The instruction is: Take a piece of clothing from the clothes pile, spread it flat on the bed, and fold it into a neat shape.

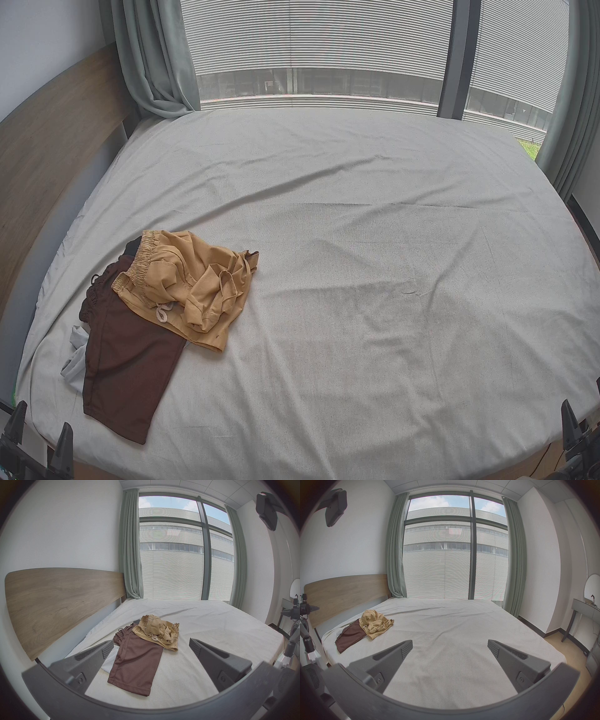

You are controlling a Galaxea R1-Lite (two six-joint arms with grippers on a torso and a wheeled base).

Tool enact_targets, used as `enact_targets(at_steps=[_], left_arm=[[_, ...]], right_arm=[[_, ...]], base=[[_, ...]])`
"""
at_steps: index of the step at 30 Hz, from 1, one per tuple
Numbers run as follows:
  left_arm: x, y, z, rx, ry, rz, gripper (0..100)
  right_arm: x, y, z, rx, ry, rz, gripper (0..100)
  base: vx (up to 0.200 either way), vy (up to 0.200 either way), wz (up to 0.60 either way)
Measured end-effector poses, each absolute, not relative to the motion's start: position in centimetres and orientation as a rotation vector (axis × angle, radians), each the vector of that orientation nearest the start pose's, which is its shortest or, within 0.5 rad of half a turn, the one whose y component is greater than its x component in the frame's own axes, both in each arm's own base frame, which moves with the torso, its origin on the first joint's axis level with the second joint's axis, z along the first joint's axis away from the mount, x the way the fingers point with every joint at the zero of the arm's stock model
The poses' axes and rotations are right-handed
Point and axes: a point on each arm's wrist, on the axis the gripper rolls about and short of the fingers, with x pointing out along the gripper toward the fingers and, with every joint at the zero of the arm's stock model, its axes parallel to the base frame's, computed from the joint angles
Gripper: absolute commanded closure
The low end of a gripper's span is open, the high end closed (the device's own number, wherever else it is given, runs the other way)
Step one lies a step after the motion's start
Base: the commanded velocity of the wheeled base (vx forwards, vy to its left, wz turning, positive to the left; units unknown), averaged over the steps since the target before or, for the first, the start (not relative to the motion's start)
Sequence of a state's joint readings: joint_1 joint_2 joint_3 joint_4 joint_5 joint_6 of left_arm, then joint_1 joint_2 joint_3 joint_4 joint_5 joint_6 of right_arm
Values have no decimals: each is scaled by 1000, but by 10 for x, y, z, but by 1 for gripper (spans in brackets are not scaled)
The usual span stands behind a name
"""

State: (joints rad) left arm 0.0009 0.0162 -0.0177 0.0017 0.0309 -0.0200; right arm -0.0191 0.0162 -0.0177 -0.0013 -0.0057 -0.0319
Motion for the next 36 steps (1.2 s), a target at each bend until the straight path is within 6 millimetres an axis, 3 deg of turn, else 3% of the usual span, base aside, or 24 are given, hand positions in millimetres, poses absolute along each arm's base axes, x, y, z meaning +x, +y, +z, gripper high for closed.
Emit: enact_targets(at_steps=[36], left_arm=[[-23,0,81,-27,0,5,0]], right_arm=[[-23,0,81,-32,-2,-26,0]], base=[[0,0,0]])
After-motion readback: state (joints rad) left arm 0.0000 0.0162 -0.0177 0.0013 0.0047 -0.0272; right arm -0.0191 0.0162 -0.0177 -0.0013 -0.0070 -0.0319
